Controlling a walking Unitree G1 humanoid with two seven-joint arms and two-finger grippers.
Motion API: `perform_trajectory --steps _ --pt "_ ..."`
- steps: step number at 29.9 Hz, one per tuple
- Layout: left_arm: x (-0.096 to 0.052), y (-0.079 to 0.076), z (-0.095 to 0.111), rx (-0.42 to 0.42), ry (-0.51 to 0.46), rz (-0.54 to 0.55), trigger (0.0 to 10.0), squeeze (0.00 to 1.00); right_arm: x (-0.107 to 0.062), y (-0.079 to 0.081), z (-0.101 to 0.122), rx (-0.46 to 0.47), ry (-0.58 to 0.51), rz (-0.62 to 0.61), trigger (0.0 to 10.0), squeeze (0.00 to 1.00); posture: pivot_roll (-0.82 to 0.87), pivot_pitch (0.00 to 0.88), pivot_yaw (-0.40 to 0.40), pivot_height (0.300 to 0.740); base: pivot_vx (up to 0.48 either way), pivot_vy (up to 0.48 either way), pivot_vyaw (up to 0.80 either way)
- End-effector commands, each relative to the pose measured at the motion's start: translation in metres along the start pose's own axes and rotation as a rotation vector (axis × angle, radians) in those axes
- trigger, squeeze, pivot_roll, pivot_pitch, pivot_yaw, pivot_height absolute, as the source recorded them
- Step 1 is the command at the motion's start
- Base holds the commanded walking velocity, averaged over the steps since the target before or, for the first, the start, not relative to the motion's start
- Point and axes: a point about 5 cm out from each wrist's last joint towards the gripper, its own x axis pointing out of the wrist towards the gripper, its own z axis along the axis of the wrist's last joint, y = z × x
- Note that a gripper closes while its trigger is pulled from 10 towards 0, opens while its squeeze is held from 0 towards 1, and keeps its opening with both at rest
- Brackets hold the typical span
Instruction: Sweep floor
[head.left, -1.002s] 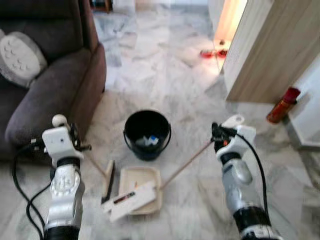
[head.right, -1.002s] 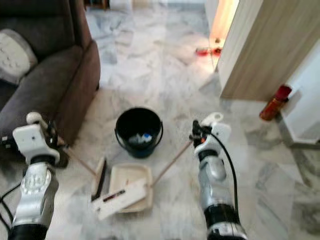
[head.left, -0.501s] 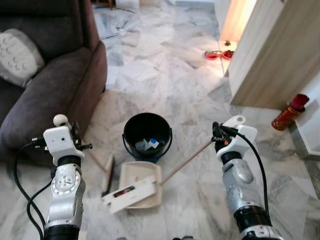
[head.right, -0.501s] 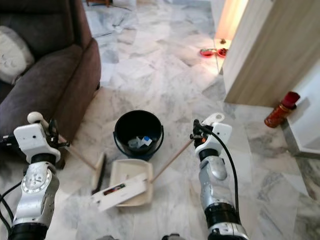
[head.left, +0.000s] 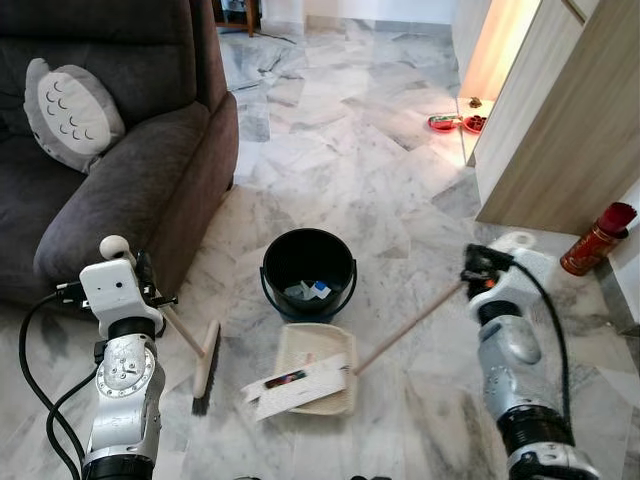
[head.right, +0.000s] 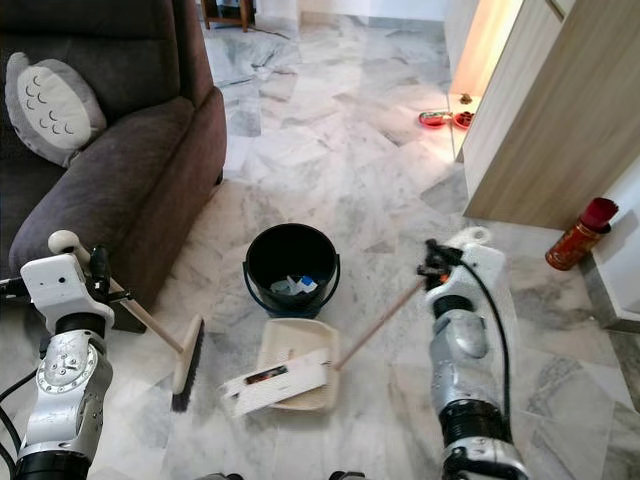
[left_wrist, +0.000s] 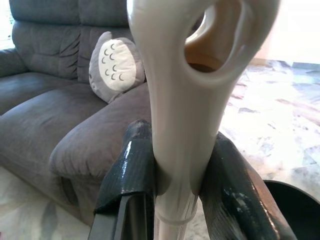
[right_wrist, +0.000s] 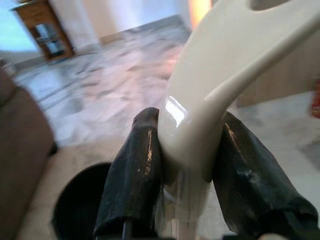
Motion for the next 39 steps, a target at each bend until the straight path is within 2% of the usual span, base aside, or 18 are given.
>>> perform_trajectory --steps 1,6,9,13,23,25,26,28,31,36,39 --pt "0.002 -0.001 0.010 0.006 -0.055 -0.011 10.0 0.00 0.005 -0.002 0.010 0.070 -0.041 -0.022 10.0 0.00 0.07 0.144 -0.022 0.740 0.000 0.000 0.00" --pt "0.002 -0.002 0.011 0.009 -0.061 -0.017 10.0 0.00 0.008 -0.015 0.020 0.092 -0.065 -0.061 10.0 0.00 0.07 0.144 -0.022 0.740 0.000 0.000 0.00" --pt "0.003 -0.002 0.011 0.010 -0.062 -0.017 10.0 0.00 0.010 -0.021 0.024 0.065 -0.075 -0.080 10.0 0.00 0.07 0.144 -0.022 0.740 0.000 0.000 0.00" --pt "0.003 -0.002 0.011 0.010 -0.062 -0.020 10.0 0.00 0.013 -0.036 0.036 0.047 -0.101 -0.150 10.0 0.00 0.07 0.137 -0.022 0.740 0.000 0.000 0.00" --pt "0.002 -0.003 0.009 0.014 -0.054 -0.029 10.0 0.00 0.014 -0.048 0.043 -0.042 -0.107 -0.170 10.0 0.00 0.08 0.132 -0.021 0.740 0.000 0.000 0.00" --pt "0.002 -0.003 0.008 0.018 -0.052 -0.032 10.0 0.00 0.013 -0.054 0.044 -0.063 -0.106 -0.194 10.0 0.00 0.08 0.134 -0.020 0.740 0.000 0.000 0.00" --pt "0.002 -0.003 0.008 0.020 -0.051 -0.034 10.0 0.00 0.012 -0.064 0.046 -0.070 -0.106 -0.248 10.0 0.00 0.08 0.134 -0.020 0.740 0.000 0.000 0.00" --pt "0.002 -0.003 0.008 0.020 -0.050 -0.035 10.0 0.00 0.012 -0.067 0.047 -0.074 -0.105 -0.267 10.0 0.00 0.08 0.134 -0.020 0.740 0.000 0.000 0.00" --pt "0.002 -0.003 0.007 0.023 -0.049 -0.039 10.0 0.00 0.008 -0.084 0.054 -0.059 -0.135 -0.378 10.0 0.00 0.08 0.132 -0.016 0.740 0.000 0.000 0.00" --pt "0.002 -0.003 0.007 0.024 -0.048 -0.042 10.0 0.00 0.006 -0.089 0.056 -0.035 -0.145 -0.412 10.0 0.00 0.08 0.131 -0.015 0.740 0.000 0.000 0.00" --pt "0.002 -0.004 0.007 0.025 -0.049 -0.047 10.0 0.00 0.002 -0.101 0.057 0.058 -0.159 -0.497 10.0 0.00 0.08 0.130 -0.014 0.740 0.000 0.000 0.00"
